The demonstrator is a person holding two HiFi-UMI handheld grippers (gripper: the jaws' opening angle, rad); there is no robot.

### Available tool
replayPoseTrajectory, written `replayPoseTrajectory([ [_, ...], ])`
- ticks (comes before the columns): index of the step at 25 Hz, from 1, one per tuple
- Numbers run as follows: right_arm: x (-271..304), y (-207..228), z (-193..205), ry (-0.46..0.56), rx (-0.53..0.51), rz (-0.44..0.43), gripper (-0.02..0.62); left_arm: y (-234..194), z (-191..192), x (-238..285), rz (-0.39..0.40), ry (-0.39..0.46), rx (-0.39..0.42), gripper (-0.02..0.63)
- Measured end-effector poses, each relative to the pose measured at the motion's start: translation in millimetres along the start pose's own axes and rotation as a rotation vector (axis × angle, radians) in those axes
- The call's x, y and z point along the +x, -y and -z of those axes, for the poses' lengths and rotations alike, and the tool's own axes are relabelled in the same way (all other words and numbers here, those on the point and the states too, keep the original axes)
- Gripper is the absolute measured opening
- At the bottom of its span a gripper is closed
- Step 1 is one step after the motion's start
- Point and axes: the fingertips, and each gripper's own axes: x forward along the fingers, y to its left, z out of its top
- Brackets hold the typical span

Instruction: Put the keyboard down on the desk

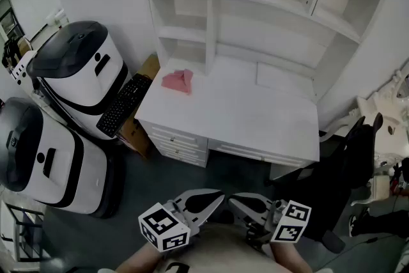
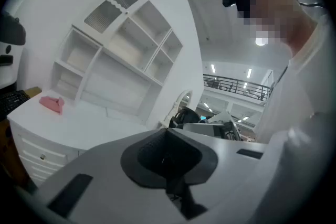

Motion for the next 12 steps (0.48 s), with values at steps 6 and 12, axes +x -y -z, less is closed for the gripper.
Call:
replayPoseTrajectory([
  [6,-5.9,-6.2,-1.4,-0.004,-0.026,-0.017,0.025,6.7,-0.1,-0.4,-0.014,0.001,0.002,0.014],
  [12,-9.3,-3.3,-8.8,-0.017,-0.072,-0.032,0.025,6.9,-2.6,-2.0,-0.062,0.021,0.009,0.014],
])
